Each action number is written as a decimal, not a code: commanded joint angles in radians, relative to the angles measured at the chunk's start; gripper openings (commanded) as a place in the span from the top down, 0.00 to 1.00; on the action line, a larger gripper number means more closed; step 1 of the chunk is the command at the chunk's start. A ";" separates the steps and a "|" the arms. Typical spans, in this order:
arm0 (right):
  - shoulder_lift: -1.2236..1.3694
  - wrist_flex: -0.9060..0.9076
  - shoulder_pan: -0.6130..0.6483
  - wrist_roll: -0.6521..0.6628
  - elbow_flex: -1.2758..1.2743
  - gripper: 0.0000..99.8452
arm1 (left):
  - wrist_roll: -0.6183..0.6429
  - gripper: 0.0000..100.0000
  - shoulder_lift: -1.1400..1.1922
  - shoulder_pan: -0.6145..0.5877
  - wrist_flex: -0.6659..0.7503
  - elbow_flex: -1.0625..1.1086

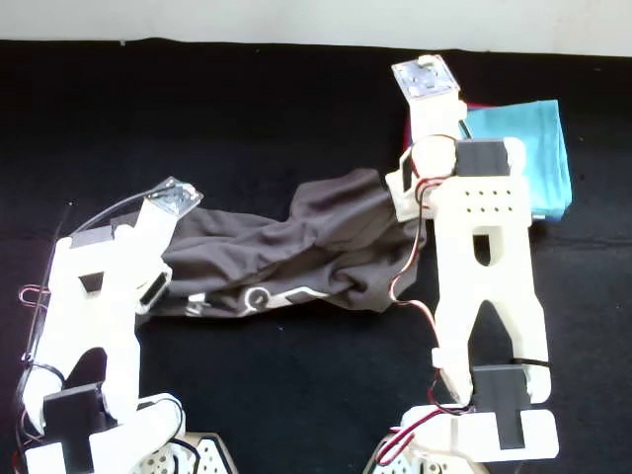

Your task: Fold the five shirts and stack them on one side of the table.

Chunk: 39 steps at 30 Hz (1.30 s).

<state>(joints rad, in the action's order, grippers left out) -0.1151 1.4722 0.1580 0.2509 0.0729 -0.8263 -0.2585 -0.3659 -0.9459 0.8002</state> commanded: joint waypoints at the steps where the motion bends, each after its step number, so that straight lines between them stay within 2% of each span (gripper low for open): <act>1: -0.012 0.005 -0.008 -0.006 0.045 0.99 | -0.003 0.95 -0.068 0.008 -0.097 -0.084; 5: -0.012 0.005 -0.008 -0.006 0.045 0.99 | -0.003 0.94 -0.136 0.028 -0.203 -0.124; 18: -0.012 0.005 -0.008 -0.006 0.047 0.99 | -0.003 0.94 0.019 0.024 -0.158 -0.137; 23: -0.012 0.005 -0.008 -0.006 0.047 0.99 | -0.002 0.88 0.053 0.024 -0.190 -0.197; 33: -0.012 0.005 -0.010 -0.005 0.045 0.99 | -0.003 0.91 0.102 0.027 -0.184 -0.200; 36: -0.013 0.005 -0.010 -0.009 0.047 0.99 | -0.002 1.00 0.088 0.022 -0.189 -0.213; 39: -0.018 0.005 -0.010 -0.011 0.070 0.99 | 0.014 0.99 0.039 0.013 -0.252 -0.255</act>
<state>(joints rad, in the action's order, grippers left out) -0.1151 1.4722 0.1580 0.2509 0.0729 -0.8263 -0.1619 -0.3491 -1.1454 0.6084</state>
